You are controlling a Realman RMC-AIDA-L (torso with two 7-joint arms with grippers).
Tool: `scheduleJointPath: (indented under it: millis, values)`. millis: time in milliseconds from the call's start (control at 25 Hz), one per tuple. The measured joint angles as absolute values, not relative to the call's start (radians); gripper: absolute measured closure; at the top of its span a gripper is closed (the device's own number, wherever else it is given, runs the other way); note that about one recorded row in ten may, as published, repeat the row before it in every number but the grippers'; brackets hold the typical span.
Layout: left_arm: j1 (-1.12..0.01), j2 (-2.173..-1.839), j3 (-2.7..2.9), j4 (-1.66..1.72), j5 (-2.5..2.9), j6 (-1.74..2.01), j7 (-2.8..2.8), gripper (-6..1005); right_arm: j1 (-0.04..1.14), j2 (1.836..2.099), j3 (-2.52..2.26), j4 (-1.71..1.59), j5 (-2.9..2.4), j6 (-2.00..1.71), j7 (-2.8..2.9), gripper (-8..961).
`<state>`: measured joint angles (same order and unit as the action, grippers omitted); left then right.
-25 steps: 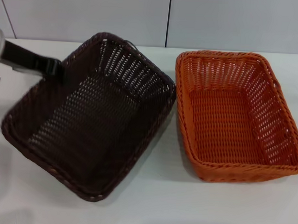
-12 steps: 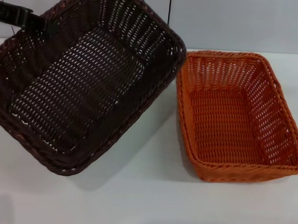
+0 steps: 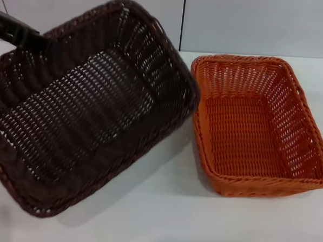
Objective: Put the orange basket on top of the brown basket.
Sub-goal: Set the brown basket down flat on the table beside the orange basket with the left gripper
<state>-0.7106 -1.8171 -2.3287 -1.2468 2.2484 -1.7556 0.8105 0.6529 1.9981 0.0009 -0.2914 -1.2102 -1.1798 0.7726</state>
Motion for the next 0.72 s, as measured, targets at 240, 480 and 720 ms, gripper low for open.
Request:
scheduleJointPath:
  millis: [240,480,720]
  values:
    - [-0.769,-1.794,-2.286,-1.118,2.254,-1.781,0.931,791,0.646,2.008,-0.004,-0.289,-1.21,-1.182,0.774,256]
    - [-0.832,-1.818,-2.252,-0.994,2.339,-1.699,1.11,790,0.636,2.011,-0.009,-0.275,-1.21,-1.182,0.773,257]
    - [-0.878,-1.843,-2.24,-0.904,2.365,-1.674,1.165,790,0.63,2.016,-0.009,-0.271,-1.21,-1.184,0.776,255]
